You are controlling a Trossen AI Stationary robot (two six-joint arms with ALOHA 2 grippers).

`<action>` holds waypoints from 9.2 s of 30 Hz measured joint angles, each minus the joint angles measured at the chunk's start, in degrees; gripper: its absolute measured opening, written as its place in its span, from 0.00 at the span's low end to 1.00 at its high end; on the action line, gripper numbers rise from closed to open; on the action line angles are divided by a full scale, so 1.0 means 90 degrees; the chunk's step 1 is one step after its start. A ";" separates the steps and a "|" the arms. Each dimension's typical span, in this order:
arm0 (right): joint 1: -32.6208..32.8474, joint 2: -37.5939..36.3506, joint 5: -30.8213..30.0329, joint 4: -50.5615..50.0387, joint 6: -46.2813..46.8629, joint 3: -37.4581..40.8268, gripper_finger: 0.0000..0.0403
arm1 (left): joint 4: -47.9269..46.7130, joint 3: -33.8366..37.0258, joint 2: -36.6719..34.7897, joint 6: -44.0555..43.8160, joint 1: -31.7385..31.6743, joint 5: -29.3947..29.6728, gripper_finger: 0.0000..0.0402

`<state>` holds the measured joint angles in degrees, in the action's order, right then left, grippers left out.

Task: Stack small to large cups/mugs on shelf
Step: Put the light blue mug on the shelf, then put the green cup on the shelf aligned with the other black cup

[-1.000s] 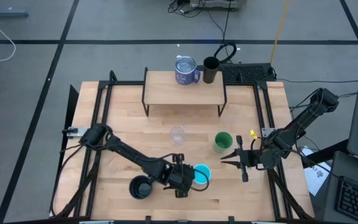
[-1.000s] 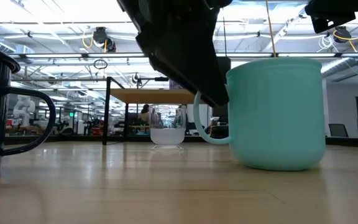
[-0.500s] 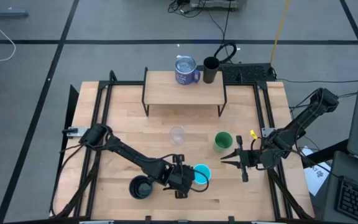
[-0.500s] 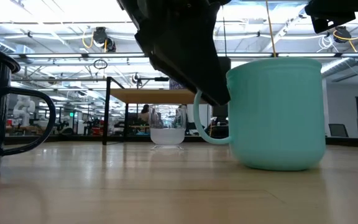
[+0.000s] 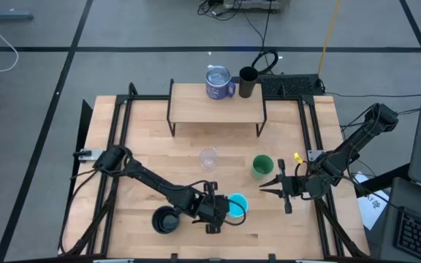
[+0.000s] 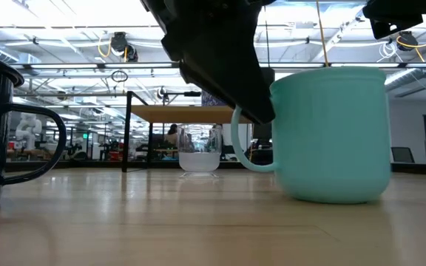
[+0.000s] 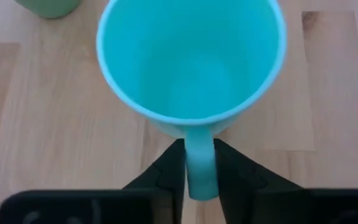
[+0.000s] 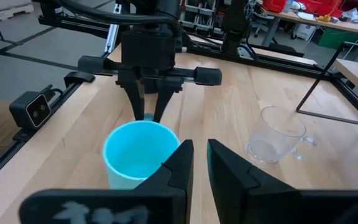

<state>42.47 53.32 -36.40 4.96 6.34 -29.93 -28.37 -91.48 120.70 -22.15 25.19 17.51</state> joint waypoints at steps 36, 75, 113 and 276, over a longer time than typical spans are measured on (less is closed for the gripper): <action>-0.0001 0.0000 0.0000 -0.0001 0.0001 0.0000 0.09 | 0.0231 0.0000 0.0000 0.0106 -0.0024 -0.0236 0.23; 0.0000 0.0002 0.0002 -0.0054 -0.0189 -0.0002 0.09 | -0.0533 -0.0002 -0.1489 0.0832 -0.0501 0.0075 0.12; -0.0311 -0.0005 0.0000 0.0147 -0.0808 -0.0005 0.09 | -0.2938 0.0000 -0.4357 0.1905 -0.4786 -0.0028 0.12; -0.0463 -0.0006 -0.0001 0.0450 -0.1114 0.0000 0.09 | -0.2727 0.0005 -0.4363 0.3217 -0.6941 -0.1260 0.39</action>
<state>38.30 53.26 -36.41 9.01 -3.68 -29.93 -52.90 -91.44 81.44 6.80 -37.28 6.17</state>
